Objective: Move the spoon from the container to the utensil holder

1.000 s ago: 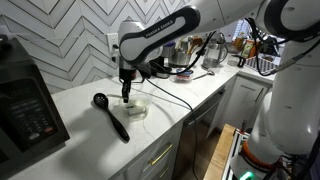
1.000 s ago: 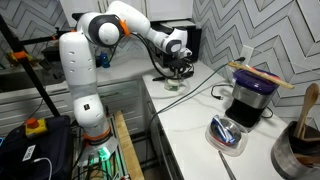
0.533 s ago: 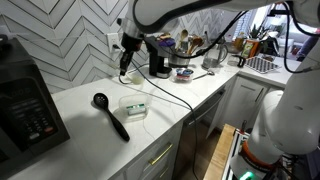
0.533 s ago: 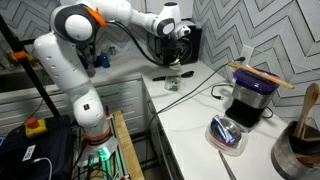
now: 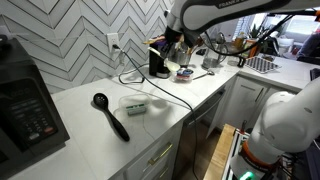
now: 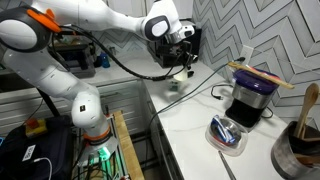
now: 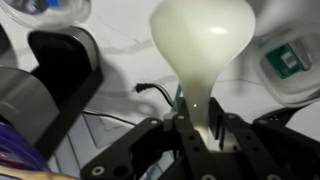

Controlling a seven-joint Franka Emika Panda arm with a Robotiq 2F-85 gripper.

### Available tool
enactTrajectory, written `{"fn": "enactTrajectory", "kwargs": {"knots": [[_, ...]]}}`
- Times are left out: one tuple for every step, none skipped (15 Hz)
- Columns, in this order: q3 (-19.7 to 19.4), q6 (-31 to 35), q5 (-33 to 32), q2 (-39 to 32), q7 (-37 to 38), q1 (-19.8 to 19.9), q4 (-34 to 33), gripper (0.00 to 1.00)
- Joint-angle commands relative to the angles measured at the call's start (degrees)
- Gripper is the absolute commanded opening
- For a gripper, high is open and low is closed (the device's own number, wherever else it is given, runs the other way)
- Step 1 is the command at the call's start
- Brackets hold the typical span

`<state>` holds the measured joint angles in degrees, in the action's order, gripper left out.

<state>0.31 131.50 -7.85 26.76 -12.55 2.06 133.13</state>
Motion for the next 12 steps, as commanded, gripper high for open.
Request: {"fn": "enactTrajectory", "kwargs": {"knots": [[0.88,-1.95,-8.52,10.0,7.44,5.03,9.98,0.06],[-1.18,-2.69,-6.66,11.67,4.17,3.32,11.96,0.06],[-1.01,-1.5,-6.11,6.2,4.55,2.87,6.48,0.25],[-1.25,-1.82,-6.13,7.86,4.52,3.01,8.38,0.25],[-1.33,-1.85,-6.14,9.07,4.52,3.03,9.68,0.25],[-1.32,-1.86,-6.14,9.81,4.52,3.03,10.41,0.25],[-1.31,-1.86,-6.15,10.21,4.52,3.02,10.76,0.25],[-1.31,-1.86,-6.15,10.36,4.52,3.02,10.89,0.06],[0.26,2.08,-13.69,10.54,4.46,6.84,11.88,0.06],[-1.07,0.65,-16.28,10.46,1.91,7.58,11.16,0.06],[-2.52,-1.21,-19.19,10.8,-0.8,8.34,10.65,0.06],[-5.05,-4.62,-19.68,11.32,-5.99,7.68,9.69,0.06]]}}
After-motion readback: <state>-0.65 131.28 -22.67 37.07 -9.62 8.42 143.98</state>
